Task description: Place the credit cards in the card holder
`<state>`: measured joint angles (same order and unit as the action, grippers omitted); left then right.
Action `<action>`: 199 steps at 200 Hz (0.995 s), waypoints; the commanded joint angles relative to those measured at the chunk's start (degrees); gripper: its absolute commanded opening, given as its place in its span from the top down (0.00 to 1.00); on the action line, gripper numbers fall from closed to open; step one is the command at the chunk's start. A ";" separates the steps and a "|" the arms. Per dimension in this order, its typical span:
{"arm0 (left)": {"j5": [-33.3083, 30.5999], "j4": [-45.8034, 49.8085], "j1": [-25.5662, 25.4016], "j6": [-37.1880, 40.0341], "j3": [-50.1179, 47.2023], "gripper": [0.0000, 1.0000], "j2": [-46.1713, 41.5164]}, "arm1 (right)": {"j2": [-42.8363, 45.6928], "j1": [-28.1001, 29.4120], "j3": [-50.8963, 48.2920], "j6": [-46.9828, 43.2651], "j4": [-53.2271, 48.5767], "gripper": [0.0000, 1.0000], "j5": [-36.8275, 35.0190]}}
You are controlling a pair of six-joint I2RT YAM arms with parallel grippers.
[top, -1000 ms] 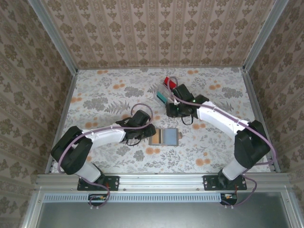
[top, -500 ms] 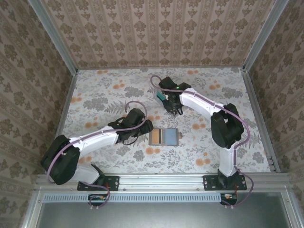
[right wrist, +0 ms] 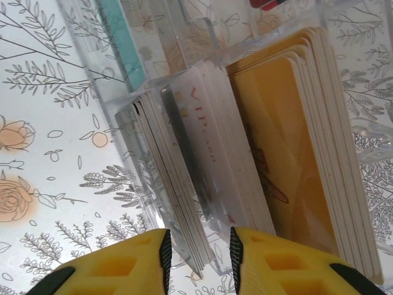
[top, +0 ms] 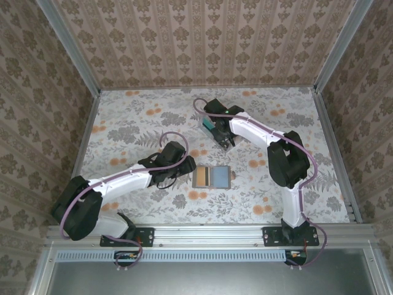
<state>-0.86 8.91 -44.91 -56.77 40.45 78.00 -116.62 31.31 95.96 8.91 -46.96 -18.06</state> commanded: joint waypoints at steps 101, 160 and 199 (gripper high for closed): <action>0.08 0.71 0.72 -0.31 -0.31 0.44 -0.48 | -2.97 0.22 2.93 -3.69 -2.85 0.62 2.27; 0.03 1.07 0.72 -0.74 -0.72 0.43 -1.22 | -5.19 1.18 3.44 -6.06 -2.80 0.60 -1.10; -0.05 1.24 0.69 -0.75 -0.72 0.43 -1.40 | -6.76 1.96 3.45 -7.05 -2.52 0.60 -5.77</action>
<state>-0.86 9.04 -44.53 -56.82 40.14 78.00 -121.01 32.75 98.06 3.49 -47.62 -19.18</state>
